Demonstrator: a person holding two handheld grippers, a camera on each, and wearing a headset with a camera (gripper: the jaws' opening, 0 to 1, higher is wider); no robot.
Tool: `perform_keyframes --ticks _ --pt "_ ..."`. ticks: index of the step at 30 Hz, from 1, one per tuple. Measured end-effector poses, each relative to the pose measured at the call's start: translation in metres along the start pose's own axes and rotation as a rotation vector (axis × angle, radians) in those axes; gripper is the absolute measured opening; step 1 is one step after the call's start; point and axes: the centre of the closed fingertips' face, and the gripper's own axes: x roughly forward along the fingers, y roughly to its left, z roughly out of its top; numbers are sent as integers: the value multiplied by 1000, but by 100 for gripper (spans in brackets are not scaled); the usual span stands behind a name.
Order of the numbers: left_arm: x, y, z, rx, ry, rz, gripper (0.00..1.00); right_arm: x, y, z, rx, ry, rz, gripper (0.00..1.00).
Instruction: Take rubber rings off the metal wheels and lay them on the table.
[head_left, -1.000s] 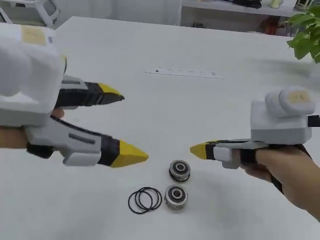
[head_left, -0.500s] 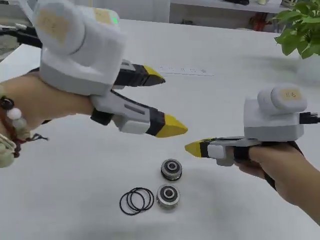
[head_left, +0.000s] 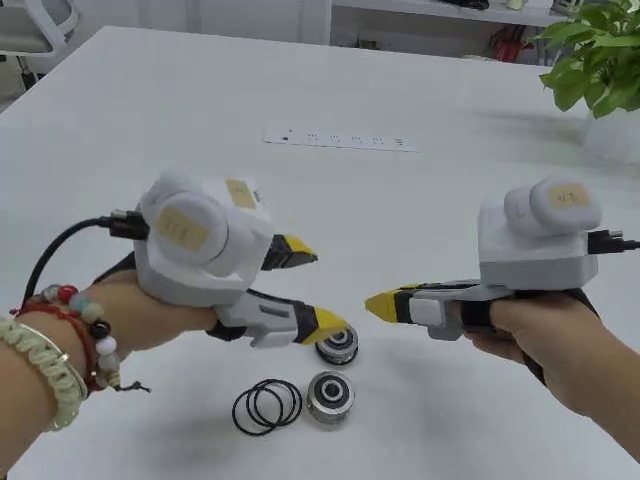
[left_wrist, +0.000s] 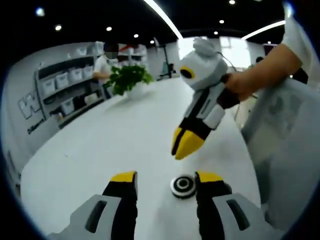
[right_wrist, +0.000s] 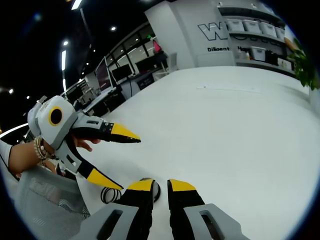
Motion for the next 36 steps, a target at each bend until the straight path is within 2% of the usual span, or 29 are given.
perform_keyframes --ticks 2,5,7,9,11,15,20,23,26,30,36 --pt "3 -3 -3 -5 0 -9 43 1 -1 -2 -10 11 -2 8" --pt "9 -2 -9 -79 -10 -8 41 3 -1 -7 -19 28 2 8" --pt "12 -4 -17 -76 21 -12 40 4 0 -10 -26 43 5 7" --pt "14 -4 -18 -76 22 -4 39 6 1 -14 -39 61 8 7" --pt "16 -5 -15 -118 4 -3 34 8 1 -19 -47 80 19 7" --pt "20 -8 -13 -97 0 -11 25 10 3 -29 -72 124 31 7" --pt "24 -16 -14 -92 9 -39 23 13 5 -36 -108 160 46 9" --pt "26 -18 -19 -92 34 -42 17 13 7 -37 -114 160 58 9" --pt "27 -19 -23 -97 50 -45 16 14 7 -36 -127 158 59 12" --pt "27 -20 -23 -122 46 -53 15 15 11 -39 -133 168 79 16" --pt "26 -20 -25 -138 49 -56 15 16 12 -42 -156 174 77 18"
